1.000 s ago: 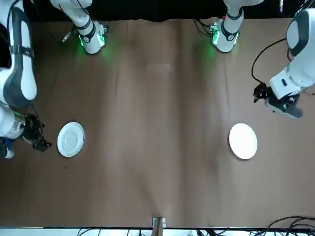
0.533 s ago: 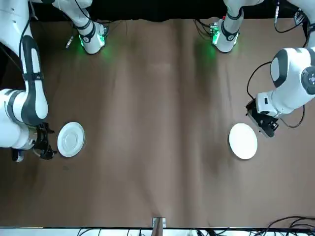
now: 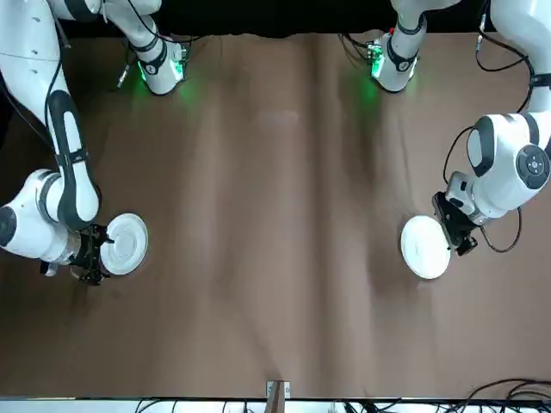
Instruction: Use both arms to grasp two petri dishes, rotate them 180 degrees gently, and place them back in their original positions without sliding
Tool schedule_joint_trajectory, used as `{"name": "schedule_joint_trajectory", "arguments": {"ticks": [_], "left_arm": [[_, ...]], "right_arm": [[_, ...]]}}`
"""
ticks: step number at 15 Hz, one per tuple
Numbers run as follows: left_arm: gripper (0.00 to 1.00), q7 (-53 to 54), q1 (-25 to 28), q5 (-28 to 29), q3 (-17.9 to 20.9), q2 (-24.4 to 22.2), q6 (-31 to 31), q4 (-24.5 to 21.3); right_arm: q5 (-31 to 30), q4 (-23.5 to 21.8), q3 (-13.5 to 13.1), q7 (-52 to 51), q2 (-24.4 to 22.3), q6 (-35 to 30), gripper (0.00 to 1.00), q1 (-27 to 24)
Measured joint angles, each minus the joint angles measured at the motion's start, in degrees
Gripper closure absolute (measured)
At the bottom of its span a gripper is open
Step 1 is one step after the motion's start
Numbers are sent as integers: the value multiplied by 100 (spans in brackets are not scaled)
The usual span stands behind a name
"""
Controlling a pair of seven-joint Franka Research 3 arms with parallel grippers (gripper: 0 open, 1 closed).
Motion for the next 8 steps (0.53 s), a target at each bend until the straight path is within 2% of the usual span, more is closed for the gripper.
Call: {"name": "schedule_joint_trajectory", "arguments": {"ticks": [2,3,5,6,7,8], "left_arm": [[3,347,73,154,0,155,460,-231],[11,382,71,243,-3,199,535,-284],[15,393,89,379,-3,300,640,-349],[22,396,131,397,-1,354,727,-381],[28,442,185,415,-1,406,840,-416],[28,538,232,422,-1,459,939,-449]], "right_arm": [[55,0,2,131,75,23,4,-5],[65,1,6,223,85,48,10,-5],[67,-6,18,320,151,163,30,0],[67,-9,23,340,207,223,30,2],[67,-10,26,346,267,245,36,4],[67,-10,29,352,320,249,47,8]]}}
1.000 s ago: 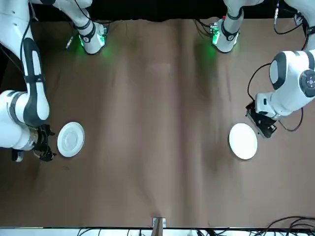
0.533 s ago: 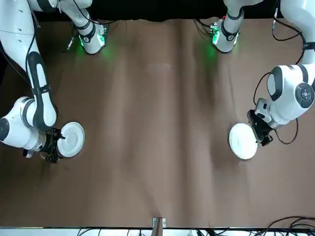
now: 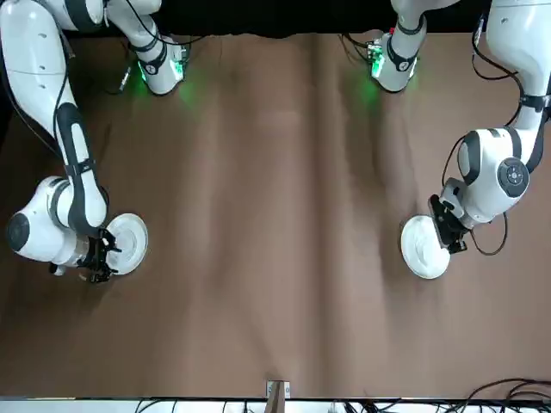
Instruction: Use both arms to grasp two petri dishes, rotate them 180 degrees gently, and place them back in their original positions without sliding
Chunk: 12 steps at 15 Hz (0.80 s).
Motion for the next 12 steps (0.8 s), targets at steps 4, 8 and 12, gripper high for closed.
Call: {"name": "schedule_joint_trajectory", "arguments": {"ticks": [4,8,12], "left_arm": [[40,274,115,1,-1,240,276,-78],[47,322,187,2,-1,464,676,-217],[47,322,187,2,-5,542,717,-227]], "right_arm": [[0,-7,0,12,79,-3,54,2],[0,-104,-4,13,80,-4,56,-2],[0,-143,-5,13,106,-4,57,-2]]}}
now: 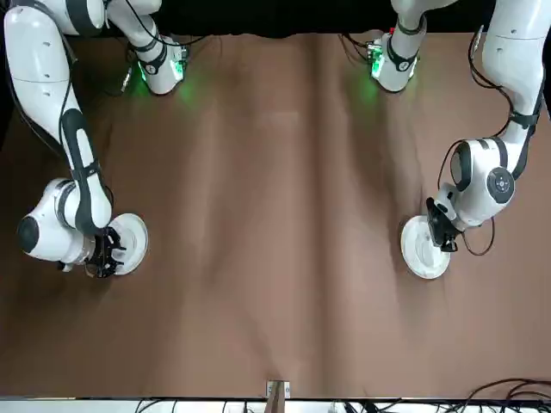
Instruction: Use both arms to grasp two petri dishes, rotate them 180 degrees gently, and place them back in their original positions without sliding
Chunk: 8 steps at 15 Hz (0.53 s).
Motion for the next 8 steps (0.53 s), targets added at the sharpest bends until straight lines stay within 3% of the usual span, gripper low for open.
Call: {"name": "schedule_joint_trajectory", "arguments": {"ticks": [2,4,8], "left_arm": [[47,0,0,0,-1,20,29,-2],[47,0,0,0,-4,58,93,-12],[47,0,0,0,-12,219,193,-20]], "right_arm": [[0,-2,0,0,12,0,59,4],[0,-2,2,0,12,0,71,12],[-50,-2,0,0,24,16,74,14]]}}
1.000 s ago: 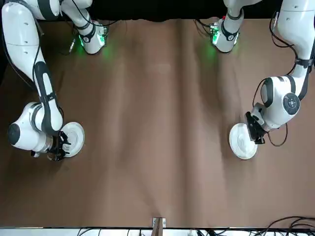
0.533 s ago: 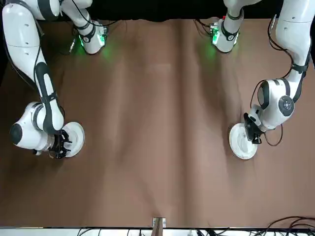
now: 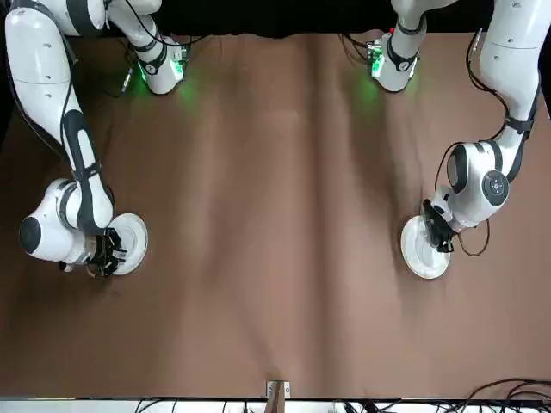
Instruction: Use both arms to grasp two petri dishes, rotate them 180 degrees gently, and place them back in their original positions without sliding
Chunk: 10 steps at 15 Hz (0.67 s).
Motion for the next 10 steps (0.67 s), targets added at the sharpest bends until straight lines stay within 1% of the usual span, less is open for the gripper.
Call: {"name": "schedule_joint_trajectory", "arguments": {"ticks": [3,4,5,7,8,9,10], "left_arm": [[48,0,0,0,-20,70,82,0],[53,0,-1,0,-30,69,104,2],[59,0,-1,0,-38,69,110,6],[61,0,-1,0,-42,69,115,8],[70,0,-1,0,-43,62,118,13],[73,0,-1,0,-44,61,118,13],[73,0,-1,0,-44,61,118,13]], "right_arm": [[-61,0,-6,0,32,38,74,-1],[-63,0,-8,0,44,62,74,-1],[-65,0,-9,0,52,80,74,-1],[-84,0,-9,-1,57,95,75,-1],[-109,5,-9,-1,57,101,75,0],[-135,14,-7,-1,57,109,80,3],[-147,25,-5,-4,57,109,90,11]]}}
